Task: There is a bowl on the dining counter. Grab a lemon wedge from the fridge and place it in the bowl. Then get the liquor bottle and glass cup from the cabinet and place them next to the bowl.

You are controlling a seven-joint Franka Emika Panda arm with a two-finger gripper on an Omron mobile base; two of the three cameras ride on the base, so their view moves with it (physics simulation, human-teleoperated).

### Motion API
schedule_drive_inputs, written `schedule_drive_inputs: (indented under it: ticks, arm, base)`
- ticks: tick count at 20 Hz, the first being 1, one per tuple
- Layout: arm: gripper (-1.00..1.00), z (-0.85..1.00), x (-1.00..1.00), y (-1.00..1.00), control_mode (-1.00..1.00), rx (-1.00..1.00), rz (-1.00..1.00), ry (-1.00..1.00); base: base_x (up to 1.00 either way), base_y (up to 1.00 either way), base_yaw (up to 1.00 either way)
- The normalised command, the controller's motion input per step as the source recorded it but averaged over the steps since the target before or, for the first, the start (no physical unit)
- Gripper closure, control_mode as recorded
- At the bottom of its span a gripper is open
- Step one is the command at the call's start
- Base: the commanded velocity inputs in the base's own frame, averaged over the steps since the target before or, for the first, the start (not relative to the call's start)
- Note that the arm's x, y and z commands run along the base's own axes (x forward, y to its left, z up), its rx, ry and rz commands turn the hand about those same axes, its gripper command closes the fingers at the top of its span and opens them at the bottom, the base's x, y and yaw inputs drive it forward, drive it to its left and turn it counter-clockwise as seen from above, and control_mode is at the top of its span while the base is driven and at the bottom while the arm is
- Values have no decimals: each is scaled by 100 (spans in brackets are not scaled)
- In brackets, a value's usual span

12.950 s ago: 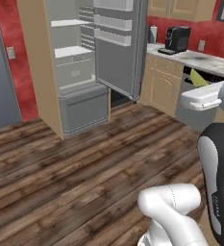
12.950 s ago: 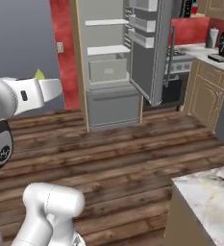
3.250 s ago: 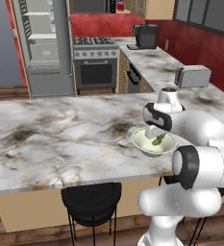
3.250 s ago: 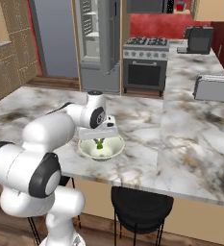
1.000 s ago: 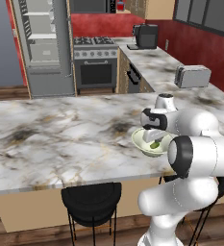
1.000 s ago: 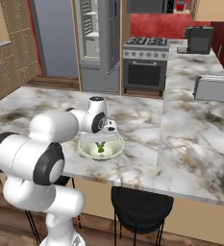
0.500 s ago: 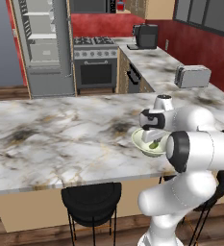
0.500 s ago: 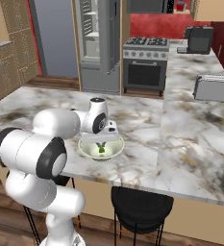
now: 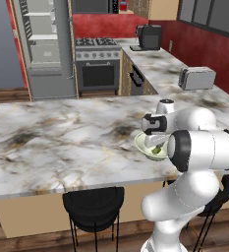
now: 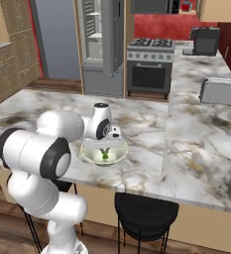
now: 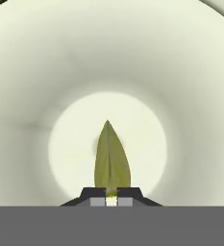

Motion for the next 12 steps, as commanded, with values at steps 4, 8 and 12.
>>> schedule_drive_inputs:
  ticks: [4,8,12]
  arm:
    - [100,-12,6,0,-100,0,0,0]
    - [100,-13,9,0,-100,0,0,0]
    - [100,-10,7,0,-100,0,0,0]
  base:
    - [0,0,0]
    - [0,0,0]
    - [0,0,0]
